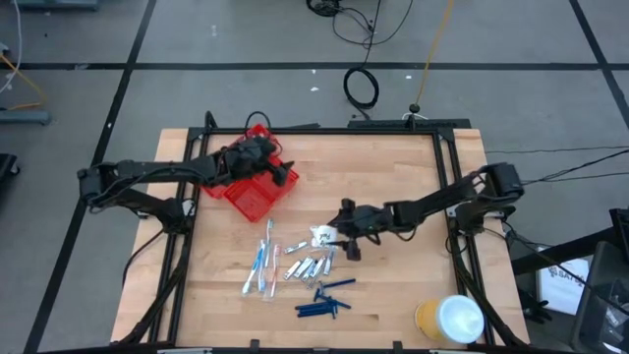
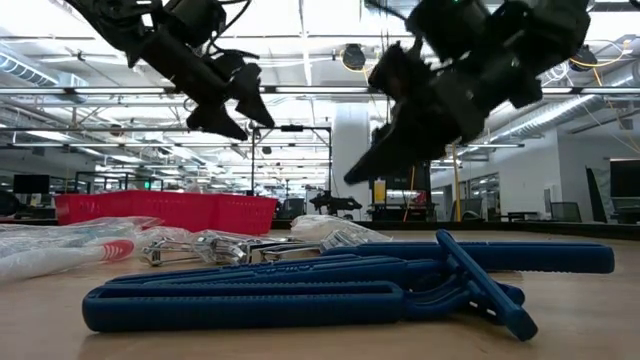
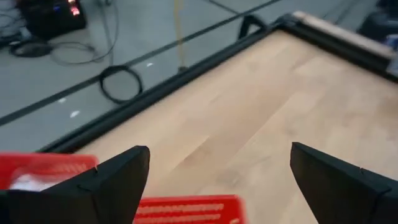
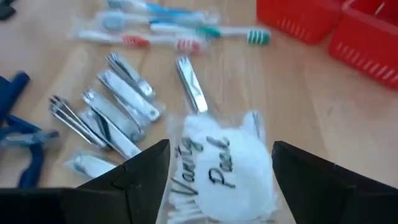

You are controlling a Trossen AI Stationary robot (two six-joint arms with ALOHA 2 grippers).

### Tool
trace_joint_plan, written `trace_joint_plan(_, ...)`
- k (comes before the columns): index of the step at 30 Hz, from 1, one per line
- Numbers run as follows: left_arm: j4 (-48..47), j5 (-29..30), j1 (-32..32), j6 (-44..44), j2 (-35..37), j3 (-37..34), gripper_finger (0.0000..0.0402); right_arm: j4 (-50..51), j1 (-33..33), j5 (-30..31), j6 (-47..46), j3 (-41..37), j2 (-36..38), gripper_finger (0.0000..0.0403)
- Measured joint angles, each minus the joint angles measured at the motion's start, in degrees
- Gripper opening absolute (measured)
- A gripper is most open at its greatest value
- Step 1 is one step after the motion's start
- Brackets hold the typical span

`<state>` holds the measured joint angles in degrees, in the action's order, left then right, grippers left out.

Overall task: Pick & Place Travel size toiletries
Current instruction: Put the vanity pack into the horizontal right red bin

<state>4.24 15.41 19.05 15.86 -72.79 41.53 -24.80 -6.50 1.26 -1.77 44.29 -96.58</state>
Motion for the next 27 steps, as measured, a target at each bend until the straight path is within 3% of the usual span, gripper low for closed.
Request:
trace_joint_plan(16, 2.5, 0.1, -5.0, -0.3, -0.3, 0.0, 0.0366, -4.2, 1.7, 0.1, -1.0, 0.1, -8.9, 0.0260)
trace_joint_plan(20, 2.4, 0.1, -5.0, -0.3, -0.3, 0.0, 0.0370, -4.0, 1.7, 0.1, -0.9, 0.2, -8.9, 0.0232)
trace_joint_plan(27, 1.9, 0.1, -5.0, -0.6, -0.3, 0.0, 0.0366, -3.9, 1.7, 0.0, -0.6, 0.2, -8.9, 0.0145)
